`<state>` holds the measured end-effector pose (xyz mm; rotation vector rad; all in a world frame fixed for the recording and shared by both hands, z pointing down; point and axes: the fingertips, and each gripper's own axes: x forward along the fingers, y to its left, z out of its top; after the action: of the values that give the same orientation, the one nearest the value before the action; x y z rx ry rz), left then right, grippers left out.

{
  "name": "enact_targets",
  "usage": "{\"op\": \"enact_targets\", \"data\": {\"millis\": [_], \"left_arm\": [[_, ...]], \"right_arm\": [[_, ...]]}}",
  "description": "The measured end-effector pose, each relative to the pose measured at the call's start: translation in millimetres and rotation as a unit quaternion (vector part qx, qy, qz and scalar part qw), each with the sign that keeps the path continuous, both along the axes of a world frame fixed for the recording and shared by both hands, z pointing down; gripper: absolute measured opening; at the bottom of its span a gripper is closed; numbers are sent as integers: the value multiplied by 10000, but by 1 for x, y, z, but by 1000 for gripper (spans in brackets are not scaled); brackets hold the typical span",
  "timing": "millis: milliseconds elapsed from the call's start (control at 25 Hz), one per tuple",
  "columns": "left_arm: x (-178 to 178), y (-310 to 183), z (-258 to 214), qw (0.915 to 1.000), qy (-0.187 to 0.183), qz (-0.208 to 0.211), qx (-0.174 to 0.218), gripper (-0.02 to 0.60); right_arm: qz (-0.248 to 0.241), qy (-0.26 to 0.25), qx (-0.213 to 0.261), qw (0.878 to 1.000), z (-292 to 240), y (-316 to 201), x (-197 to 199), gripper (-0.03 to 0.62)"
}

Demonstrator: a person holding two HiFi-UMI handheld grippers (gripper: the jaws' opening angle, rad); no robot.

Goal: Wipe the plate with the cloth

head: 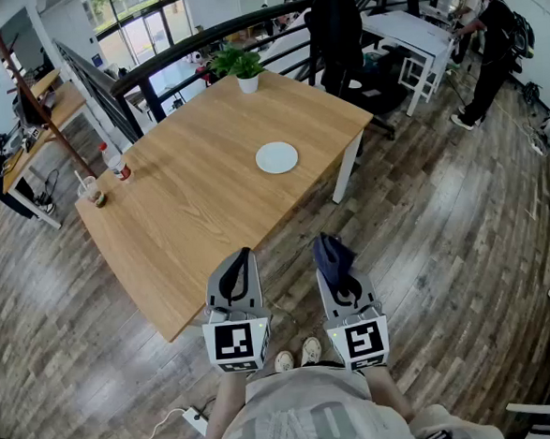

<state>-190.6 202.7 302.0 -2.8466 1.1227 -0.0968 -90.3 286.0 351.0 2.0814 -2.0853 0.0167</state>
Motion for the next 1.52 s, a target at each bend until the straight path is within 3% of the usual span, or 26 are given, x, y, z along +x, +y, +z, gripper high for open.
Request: {"op": "enact_targets", "data": {"millis": [480,920,1160,1520], "left_arm": [[-2,-7,4,10000,-17,7,-6,5],[28,-13,10,9998,-73,169,-64,5],[56,-11,-1,9992,139,379,47,5],[75,-45,12,9998,155,94,6,6]], "right_arm": [[60,-4,-13,10000,5,-3,2,60],[216,-151,-68,9996,10,-1,29,60],[202,-144,-51,9997,15,-1,54,60],[90,-303,-165,9994,40,-26,78,60]]}}
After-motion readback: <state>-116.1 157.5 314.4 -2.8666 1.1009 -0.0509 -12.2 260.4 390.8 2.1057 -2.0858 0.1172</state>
